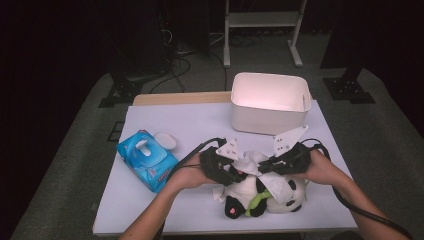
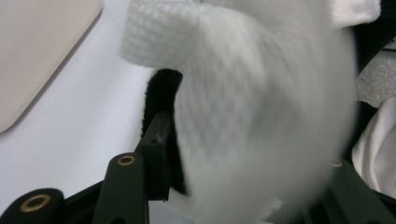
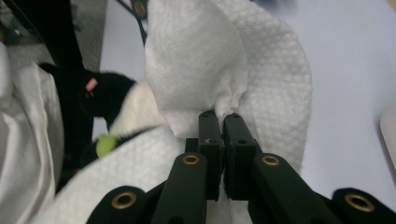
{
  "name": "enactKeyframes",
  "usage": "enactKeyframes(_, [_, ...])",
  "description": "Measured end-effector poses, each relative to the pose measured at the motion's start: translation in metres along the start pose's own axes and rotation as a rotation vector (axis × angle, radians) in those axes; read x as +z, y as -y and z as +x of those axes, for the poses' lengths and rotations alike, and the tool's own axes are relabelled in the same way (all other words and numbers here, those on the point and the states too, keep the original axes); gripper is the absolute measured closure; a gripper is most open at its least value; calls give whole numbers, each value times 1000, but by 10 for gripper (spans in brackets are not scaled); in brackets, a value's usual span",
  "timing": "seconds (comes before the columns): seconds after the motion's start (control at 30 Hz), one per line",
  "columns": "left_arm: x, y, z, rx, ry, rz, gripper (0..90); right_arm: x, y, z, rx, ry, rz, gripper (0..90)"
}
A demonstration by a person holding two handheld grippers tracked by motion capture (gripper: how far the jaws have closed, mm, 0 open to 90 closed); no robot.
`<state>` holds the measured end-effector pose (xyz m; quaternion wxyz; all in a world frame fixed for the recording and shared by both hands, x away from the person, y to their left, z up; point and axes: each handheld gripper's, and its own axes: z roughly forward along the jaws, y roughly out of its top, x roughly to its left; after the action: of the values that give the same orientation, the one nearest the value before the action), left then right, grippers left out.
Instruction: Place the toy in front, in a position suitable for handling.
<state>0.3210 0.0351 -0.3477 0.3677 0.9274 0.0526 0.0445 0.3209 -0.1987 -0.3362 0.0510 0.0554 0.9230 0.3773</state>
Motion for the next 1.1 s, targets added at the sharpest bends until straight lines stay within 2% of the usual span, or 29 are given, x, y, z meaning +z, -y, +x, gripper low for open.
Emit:
enactKeyframes(0.1, [1, -1, 1, -1, -3, 8, 496, 0, -12, 3, -20, -26, -53, 862])
enactKeyframes(0.2, [1, 0, 2, -3, -5, 9, 496, 2, -33, 9, -67, -34, -87, 862])
enactKeyframes(0.27, [1, 0, 1, -6, -8, 5, 497, 2, -36, 9, -68, -45, -100, 862])
enactKeyframes(0.37, [1, 2, 1, -12, -12, 2, 499, 6, -40, 8, -73, -46, -89, 863])
enactKeyframes(0.5, [2, 4, 0, -10, -14, 0, 500, 7, -32, 4, -49, -55, -75, 863])
enactKeyframes(0.53, [1, 4, 0, -10, -8, -4, 501, 7, -26, 0, -31, -48, -51, 858])
enactKeyframes(0.57, [1, 4, 0, -10, -8, -4, 501, 7, -26, 0, -31, -48, -51, 858])
enactKeyframes(0.6, [1, 3, 0, 3, -3, -8, 502, 12, -17, -5, -9, -16, 3, 853])
enactKeyframes(0.67, [2, 1, -1, 12, -12, 5, 502, 14, -14, -6, 2, -25, 7, 853])
enactKeyframes(0.7, [2, 1, -1, 13, -12, 7, 502, 17, -12, -9, 15, -36, -9, 854])
enactKeyframes(0.83, [2, 4, 0, 2, -7, -5, 503, 17, -14, -9, 3, -36, 4, 854])
enactKeyframes(0.87, [1, 5, 0, -5, -8, -13, 505, 16, -13, -11, 4, -38, 26, 854])
enactKeyframes(0.97, [0, 7, 0, -11, -1, -20, 506, 14, -10, -12, 5, -30, 41, 854])
enactKeyframes(1.1, [-2, 11, 1, -18, 14, -31, 506, 2, 3, -14, 28, -4, 77, 853])
